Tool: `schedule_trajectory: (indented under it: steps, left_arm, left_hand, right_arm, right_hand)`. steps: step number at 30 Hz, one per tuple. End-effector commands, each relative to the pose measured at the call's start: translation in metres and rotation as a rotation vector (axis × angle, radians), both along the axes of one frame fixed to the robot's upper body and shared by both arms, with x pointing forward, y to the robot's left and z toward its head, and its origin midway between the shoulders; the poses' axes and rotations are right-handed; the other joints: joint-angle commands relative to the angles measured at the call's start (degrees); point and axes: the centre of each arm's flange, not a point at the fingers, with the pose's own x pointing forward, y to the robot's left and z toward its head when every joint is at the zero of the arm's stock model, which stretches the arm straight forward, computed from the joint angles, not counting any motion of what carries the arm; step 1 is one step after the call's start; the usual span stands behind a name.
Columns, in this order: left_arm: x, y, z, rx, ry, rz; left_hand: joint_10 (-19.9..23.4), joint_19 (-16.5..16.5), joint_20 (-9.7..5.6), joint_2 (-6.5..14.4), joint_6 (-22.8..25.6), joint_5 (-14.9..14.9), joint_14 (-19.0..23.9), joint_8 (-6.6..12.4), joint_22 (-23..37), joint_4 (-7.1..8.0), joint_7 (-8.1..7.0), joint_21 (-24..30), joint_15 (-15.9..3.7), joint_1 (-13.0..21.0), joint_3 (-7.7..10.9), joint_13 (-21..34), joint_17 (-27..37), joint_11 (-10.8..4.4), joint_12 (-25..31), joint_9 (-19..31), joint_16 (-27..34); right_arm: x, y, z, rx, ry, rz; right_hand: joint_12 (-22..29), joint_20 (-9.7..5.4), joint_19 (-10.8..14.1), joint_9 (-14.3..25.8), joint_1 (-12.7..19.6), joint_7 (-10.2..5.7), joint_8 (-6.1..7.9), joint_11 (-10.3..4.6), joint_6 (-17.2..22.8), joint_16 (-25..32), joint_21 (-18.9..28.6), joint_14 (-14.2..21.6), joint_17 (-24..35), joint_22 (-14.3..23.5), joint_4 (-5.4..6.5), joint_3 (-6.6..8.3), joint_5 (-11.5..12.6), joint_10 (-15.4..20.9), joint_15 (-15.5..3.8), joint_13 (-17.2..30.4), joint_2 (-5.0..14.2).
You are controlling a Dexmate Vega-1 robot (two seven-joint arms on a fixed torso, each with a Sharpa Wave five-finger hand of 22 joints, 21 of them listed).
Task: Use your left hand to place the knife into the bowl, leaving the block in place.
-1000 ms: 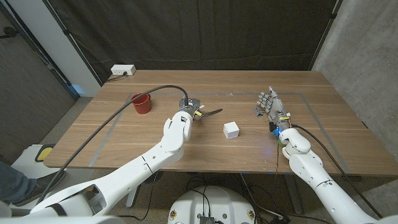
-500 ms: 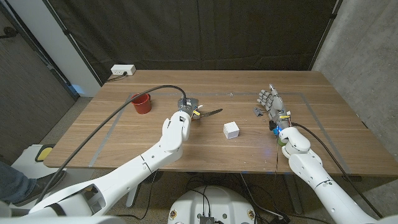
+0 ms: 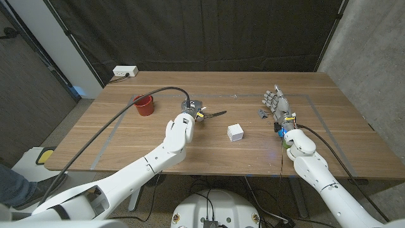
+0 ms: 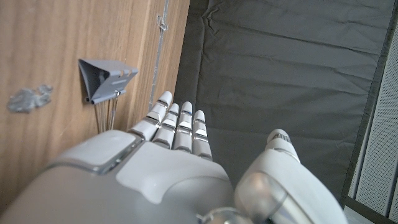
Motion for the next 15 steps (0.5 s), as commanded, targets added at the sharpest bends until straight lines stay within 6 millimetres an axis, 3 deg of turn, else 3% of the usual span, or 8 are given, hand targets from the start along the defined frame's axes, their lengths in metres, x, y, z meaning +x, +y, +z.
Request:
schedule_trajectory:
  steps: [1,3,6,10,15]
  left_arm:
    - [0.0039,-0.0077,-0.0088,-0.035,-0.006,-0.012]
    - [0.0039,-0.0090,-0.0092,-0.042,-0.010,-0.012]
    - [0.0036,-0.0112,-0.0098,-0.051,-0.021,-0.008]
    - [0.0038,-0.0125,-0.0096,-0.070,-0.044,0.000]
    - [0.0051,-0.0140,-0.0085,-0.079,-0.075,-0.002]
  left_hand:
    - [4.9,2.7,-1.12,0.5,5.0,0.1,3.6,1.20,0.1,-0.49,0.92,0.6,-3.25,2.7,1.41,-0.6,0.0,-1.05,0.7,0.3,0.7]
    - [8.1,4.3,-1.98,0.9,8.3,0.0,5.9,2.05,0.0,-0.70,1.13,0.7,-3.44,4.2,2.16,-1.1,-0.1,-1.63,1.1,0.4,0.7]
    - [9.7,5.8,-2.86,1.1,10.4,-0.1,7.7,2.61,0.0,-0.86,0.91,0.9,-3.82,5.3,2.78,-1.1,-0.2,-1.35,1.3,0.5,0.7]
    - [12.0,7.4,-3.23,1.3,13.0,-0.2,9.4,3.29,-0.1,-0.92,1.62,1.0,-4.16,6.4,3.42,-1.3,-0.2,-0.71,1.5,0.5,0.5]
    - [12.9,8.8,-3.12,1.9,13.4,-0.2,12.7,3.21,-0.1,-0.87,2.56,0.9,-3.20,7.5,4.31,-0.9,-0.1,0.14,1.5,0.7,0.9]
  right_arm:
    - [0.0000,-0.0052,0.0021,0.006,-0.008,-0.005]
    - [0.0001,-0.0063,0.0023,0.008,-0.009,-0.004]
    - [0.0003,-0.0074,0.0026,0.009,-0.011,-0.004]
    - [0.0002,-0.0080,0.0031,0.010,-0.014,-0.003]
    - [0.0005,-0.0067,0.0016,0.013,-0.009,0.000]
  right_hand:
    - [0.2,0.10,0.3,0.3,0.0,-0.21,-0.07,-0.33,0.3,0.2,-0.2,0.5,0.2,0.3,-0.35,-0.03,0.0,0.4,0.16,0.2,0.27]
    - [0.2,0.13,0.3,0.3,0.0,-0.21,-0.06,-0.29,0.4,0.1,-0.3,0.4,0.2,0.3,-0.36,-0.03,0.0,0.4,0.15,0.2,0.28]
    - [0.2,0.22,0.3,0.3,0.0,-0.20,-0.07,-0.19,0.4,0.1,-0.3,0.4,0.2,0.3,-0.37,-0.04,0.0,0.4,0.24,0.2,0.29]
    - [0.2,0.27,0.3,0.3,0.0,-0.22,-0.07,-0.21,0.4,0.1,-0.4,0.4,0.2,0.3,-0.39,-0.05,0.1,0.4,0.14,0.2,0.30]
    - [0.2,0.28,0.3,0.3,0.0,-0.20,-0.07,-0.27,0.4,0.1,-0.5,0.4,0.2,0.3,-0.42,-0.07,0.1,0.4,0.17,0.2,0.31]
